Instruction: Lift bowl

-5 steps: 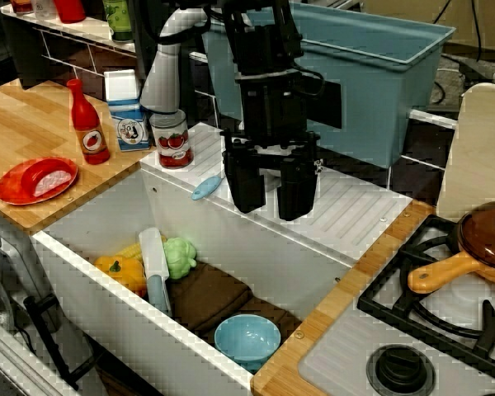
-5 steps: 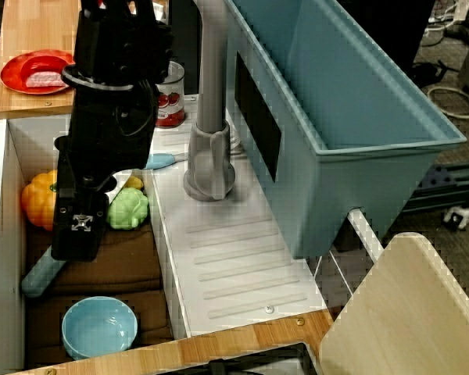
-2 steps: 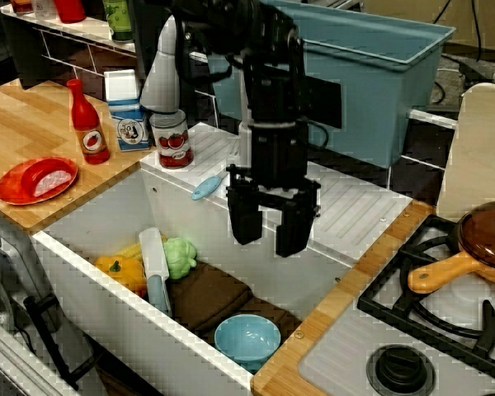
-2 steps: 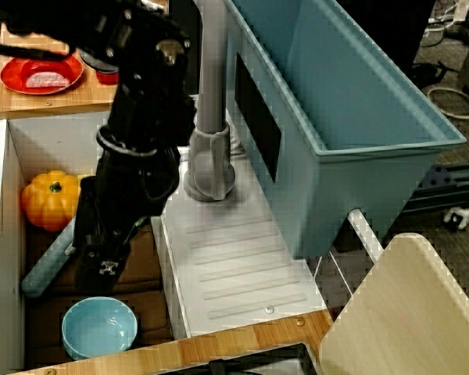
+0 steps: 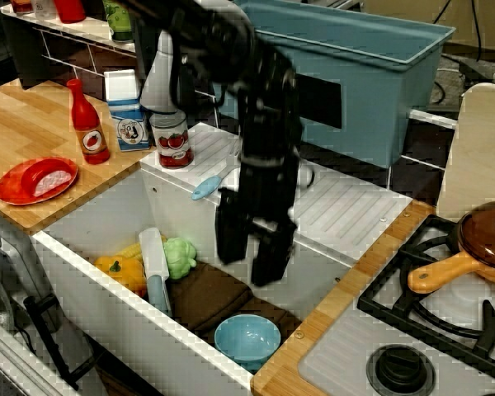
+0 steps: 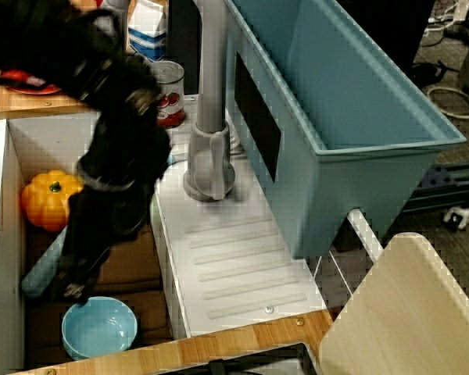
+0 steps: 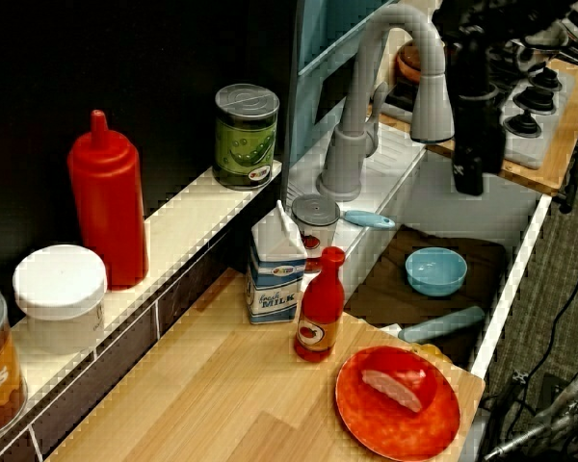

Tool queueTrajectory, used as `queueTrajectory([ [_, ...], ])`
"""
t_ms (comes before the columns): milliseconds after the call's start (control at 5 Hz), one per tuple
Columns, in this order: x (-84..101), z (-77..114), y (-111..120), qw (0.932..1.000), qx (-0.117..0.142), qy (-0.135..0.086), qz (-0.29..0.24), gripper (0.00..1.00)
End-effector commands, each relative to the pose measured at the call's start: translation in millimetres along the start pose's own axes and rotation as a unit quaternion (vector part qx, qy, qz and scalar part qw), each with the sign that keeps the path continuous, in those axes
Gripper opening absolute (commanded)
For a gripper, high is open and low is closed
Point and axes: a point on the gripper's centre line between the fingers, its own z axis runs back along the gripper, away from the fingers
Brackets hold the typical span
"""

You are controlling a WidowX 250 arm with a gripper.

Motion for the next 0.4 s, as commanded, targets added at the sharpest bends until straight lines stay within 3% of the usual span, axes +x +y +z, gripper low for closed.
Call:
queueTrajectory([
  [0, -11.6, -5.1, -1.2, 0.9942, -0.034, -0.09, 0.049, 1.0],
  [200, -12.7, -11.0, 6.5, 0.9896, -0.065, -0.09, 0.091, 1.0],
])
